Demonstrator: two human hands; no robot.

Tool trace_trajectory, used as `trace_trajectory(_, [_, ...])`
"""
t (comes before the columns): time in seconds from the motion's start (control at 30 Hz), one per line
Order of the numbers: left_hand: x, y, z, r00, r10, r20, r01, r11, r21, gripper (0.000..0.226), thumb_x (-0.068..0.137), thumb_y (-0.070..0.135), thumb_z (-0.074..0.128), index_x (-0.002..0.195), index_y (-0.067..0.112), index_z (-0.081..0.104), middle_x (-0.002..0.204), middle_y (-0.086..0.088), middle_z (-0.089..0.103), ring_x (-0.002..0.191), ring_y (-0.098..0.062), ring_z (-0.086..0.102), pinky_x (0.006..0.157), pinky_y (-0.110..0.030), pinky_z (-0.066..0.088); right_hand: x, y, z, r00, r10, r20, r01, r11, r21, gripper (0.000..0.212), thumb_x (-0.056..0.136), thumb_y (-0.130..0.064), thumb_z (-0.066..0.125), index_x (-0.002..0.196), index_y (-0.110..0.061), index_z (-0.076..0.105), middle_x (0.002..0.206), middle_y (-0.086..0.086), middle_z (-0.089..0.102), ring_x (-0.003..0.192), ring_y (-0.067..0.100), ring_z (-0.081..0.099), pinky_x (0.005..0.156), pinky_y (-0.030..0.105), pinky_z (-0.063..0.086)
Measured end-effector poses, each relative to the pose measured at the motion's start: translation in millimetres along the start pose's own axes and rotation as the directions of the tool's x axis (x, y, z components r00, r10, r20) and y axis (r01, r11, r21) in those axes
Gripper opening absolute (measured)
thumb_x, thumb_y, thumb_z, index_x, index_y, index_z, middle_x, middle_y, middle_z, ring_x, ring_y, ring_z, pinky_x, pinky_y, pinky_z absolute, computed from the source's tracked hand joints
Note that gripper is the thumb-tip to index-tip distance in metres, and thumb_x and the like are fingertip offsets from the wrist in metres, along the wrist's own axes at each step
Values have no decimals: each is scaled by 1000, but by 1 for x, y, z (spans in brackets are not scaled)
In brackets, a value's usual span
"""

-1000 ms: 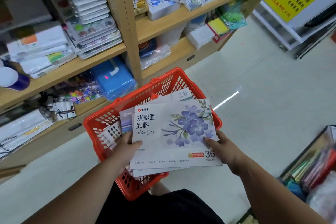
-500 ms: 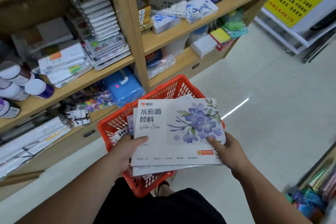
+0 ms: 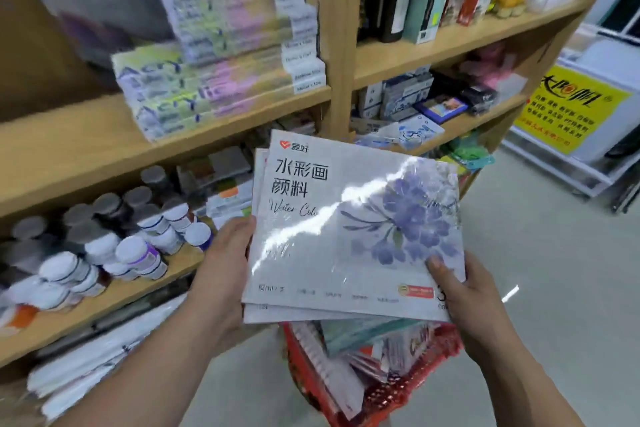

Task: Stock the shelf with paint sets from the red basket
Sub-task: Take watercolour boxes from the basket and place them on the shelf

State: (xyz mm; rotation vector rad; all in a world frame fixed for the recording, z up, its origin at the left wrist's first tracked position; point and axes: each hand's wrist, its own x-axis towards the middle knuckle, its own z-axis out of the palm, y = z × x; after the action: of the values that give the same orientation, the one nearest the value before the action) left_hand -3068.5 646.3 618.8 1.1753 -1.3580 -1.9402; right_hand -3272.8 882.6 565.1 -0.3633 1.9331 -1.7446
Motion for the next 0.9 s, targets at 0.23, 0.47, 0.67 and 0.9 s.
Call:
trace_trajectory(0.23, [-29, 79, -164, 990, 138, -17, -139, 988, -72, 41, 99, 36, 64, 122, 1, 62, 102, -19, 70, 81, -33, 68, 64, -39, 52, -63, -65, 146, 988, -103, 119, 89, 989, 115, 88, 54, -72, 88, 127, -27, 69, 117, 4, 78, 100, 29, 77, 89, 50, 58])
trace_trajectory(0.47, [-70, 135, -308, 967, 117, -228, -166, 963, -211, 24, 100, 35, 63, 97, 19, 81, 101, -15, 79, 84, -36, 76, 69, -45, 59, -91, -95, 305, 946, -69, 317, 28, 991, 131, 44, 74, -40, 78, 116, -30, 72, 106, 7, 80, 91, 33, 78, 78, 50, 62])
trace_trajectory(0.67, [-91, 147, -402, 933, 51, -355, -96, 989, -111, 30, 106, 32, 53, 112, 10, 72, 99, -17, 80, 75, -36, 77, 88, -74, 50, -97, -111, 417, 891, 23, 453, -48, 998, 44, 32, 90, -22, 78, 121, -22, 68, 103, 8, 81, 90, 33, 78, 77, 45, 62])
trace_trajectory(0.9, [-100, 128, -441, 964, 5, -267, -2, 1000, 8, 34, 104, 32, 59, 137, 41, 57, 123, 0, 76, 112, -27, 73, 101, -61, 53, -92, -125, 471, 875, 119, 469, -148, 989, 27, 35, 89, -13, 80, 119, -13, 62, 93, 15, 80, 61, 25, 76, 42, 29, 53])
